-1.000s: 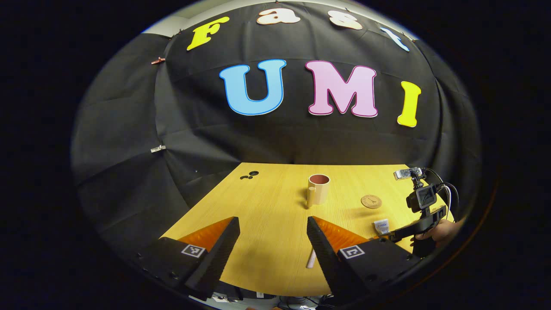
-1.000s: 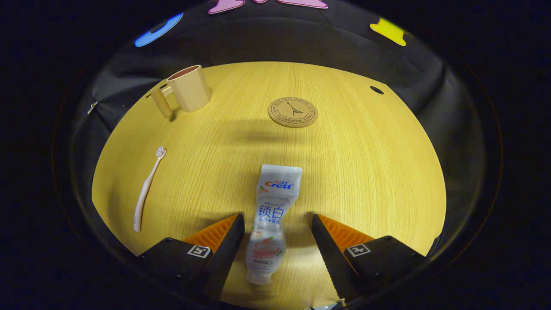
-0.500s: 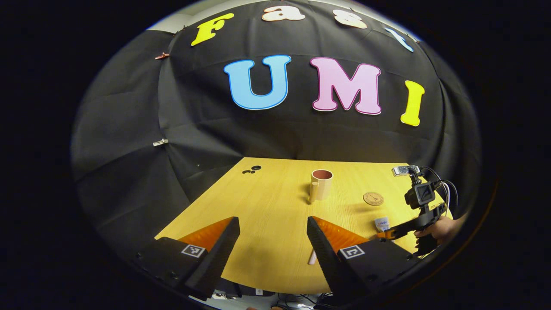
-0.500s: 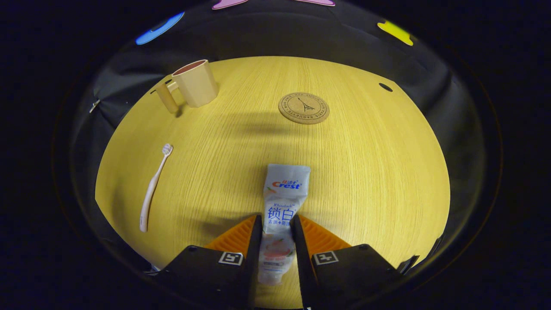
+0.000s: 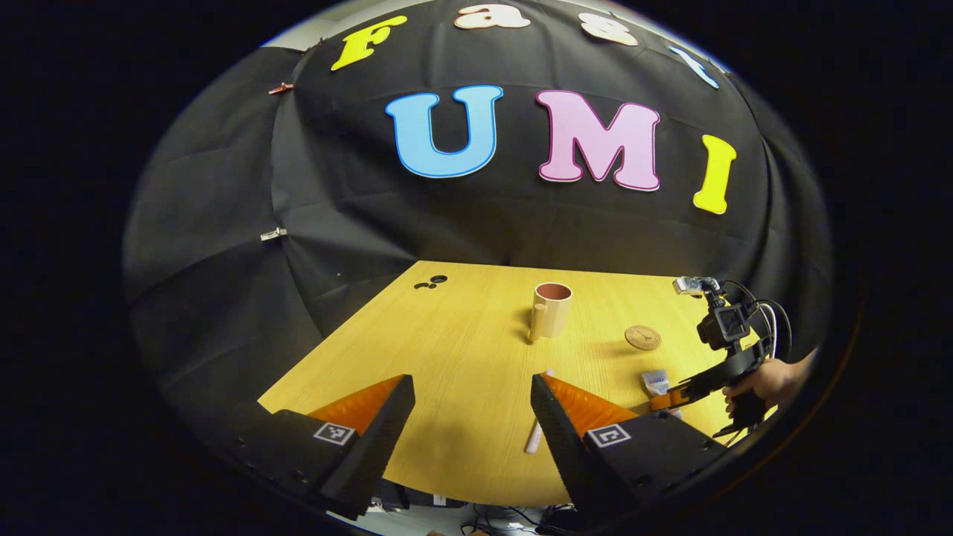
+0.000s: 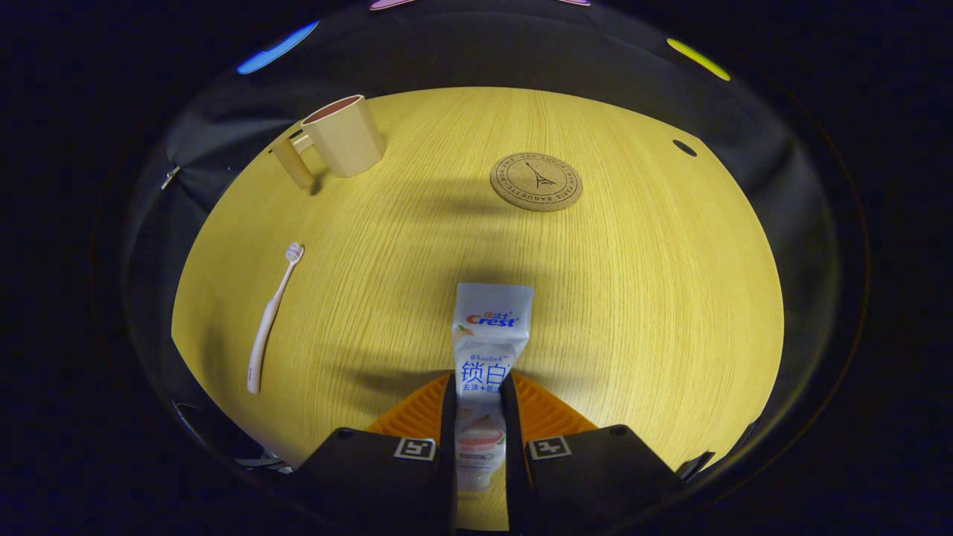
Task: Put the toothbrush and toothpaste on the desktop into the cup, then pick up the cup and place it on the coaster on the desktop.
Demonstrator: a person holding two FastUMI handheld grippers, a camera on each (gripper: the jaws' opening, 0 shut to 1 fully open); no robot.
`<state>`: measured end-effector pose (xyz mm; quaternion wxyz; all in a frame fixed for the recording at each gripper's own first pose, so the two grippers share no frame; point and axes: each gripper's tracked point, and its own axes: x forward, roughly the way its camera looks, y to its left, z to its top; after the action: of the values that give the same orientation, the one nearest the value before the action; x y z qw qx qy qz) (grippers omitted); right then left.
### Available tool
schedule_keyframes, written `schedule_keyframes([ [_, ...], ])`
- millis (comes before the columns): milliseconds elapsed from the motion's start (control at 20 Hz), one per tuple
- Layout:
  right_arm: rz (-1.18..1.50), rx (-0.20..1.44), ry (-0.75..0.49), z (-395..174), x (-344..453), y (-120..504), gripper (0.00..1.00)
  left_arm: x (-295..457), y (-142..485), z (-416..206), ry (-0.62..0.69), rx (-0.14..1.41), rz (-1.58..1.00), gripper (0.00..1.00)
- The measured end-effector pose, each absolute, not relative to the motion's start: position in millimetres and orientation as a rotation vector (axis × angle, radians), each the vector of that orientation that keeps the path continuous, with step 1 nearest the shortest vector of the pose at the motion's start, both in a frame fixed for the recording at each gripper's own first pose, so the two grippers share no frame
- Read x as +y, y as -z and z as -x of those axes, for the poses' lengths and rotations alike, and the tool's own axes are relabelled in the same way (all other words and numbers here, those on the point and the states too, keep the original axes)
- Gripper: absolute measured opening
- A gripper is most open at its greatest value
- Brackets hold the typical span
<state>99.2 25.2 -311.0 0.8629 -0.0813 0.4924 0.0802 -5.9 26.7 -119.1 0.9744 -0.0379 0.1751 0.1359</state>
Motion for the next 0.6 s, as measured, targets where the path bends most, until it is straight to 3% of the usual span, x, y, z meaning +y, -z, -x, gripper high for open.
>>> schedule_keyframes([
  [300, 0.171, 0.987, -0.192, -101, 4, 284, 0.30, 12, 142, -14, -0.230, 0.419, -0.016, 0.98],
  [600, 0.121, 0.913, -0.264, -101, -4, 244, 0.30, -25, 194, -59, -0.100, 0.554, -0.011, 0.98],
])
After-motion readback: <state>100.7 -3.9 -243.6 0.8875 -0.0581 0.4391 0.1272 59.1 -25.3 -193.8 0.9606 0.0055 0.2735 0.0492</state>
